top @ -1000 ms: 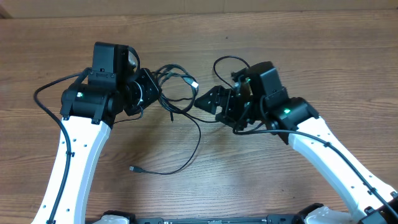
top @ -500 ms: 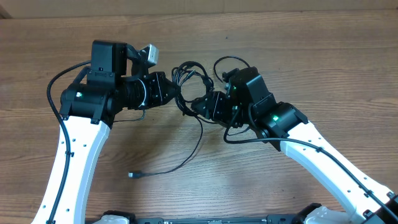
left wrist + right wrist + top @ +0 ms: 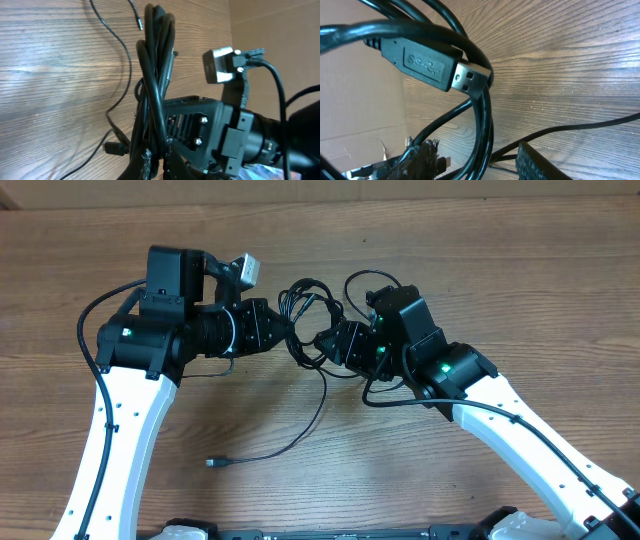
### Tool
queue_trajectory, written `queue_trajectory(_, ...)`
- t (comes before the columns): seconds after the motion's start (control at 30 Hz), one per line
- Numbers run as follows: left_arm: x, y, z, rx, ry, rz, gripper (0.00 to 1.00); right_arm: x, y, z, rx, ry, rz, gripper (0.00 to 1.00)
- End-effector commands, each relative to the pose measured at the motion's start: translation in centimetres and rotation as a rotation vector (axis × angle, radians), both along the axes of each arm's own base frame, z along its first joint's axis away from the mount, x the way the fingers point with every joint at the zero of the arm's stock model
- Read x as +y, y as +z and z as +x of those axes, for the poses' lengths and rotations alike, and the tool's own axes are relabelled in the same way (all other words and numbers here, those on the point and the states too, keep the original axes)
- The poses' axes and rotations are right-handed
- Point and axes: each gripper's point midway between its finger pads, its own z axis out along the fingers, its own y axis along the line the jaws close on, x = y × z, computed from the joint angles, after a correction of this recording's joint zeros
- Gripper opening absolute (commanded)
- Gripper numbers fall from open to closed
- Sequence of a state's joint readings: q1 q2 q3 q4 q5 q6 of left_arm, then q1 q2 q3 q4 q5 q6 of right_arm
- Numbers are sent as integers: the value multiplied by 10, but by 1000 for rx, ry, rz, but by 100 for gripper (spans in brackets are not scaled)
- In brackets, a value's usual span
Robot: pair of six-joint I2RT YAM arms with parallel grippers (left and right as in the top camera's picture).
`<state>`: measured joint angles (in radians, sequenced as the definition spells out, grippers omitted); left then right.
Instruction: Untangle cables
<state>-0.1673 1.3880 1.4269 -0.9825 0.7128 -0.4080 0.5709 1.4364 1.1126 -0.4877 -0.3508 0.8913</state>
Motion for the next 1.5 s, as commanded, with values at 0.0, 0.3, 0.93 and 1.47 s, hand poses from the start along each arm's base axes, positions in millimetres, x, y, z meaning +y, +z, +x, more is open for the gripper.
queue_trajectory(0.0, -11, 27, -7, -30, -45, -102, 5, 0, 6, 5, 14, -46, 27, 50)
queue_trajectory(0.3, -23, 52, -1, -17, -39, -244, 5, 1, 4, 3, 76, -94, 51, 42)
queue_trajectory(0.93, 50, 48, 55, -159, 254, -102, 4, -106, -60, -15, 165, -379, -490, 4)
queue_trajectory(1.47, 151, -16, 49, -13, 652, 376, 4, -177, -67, -19, 216, -547, -689, 4)
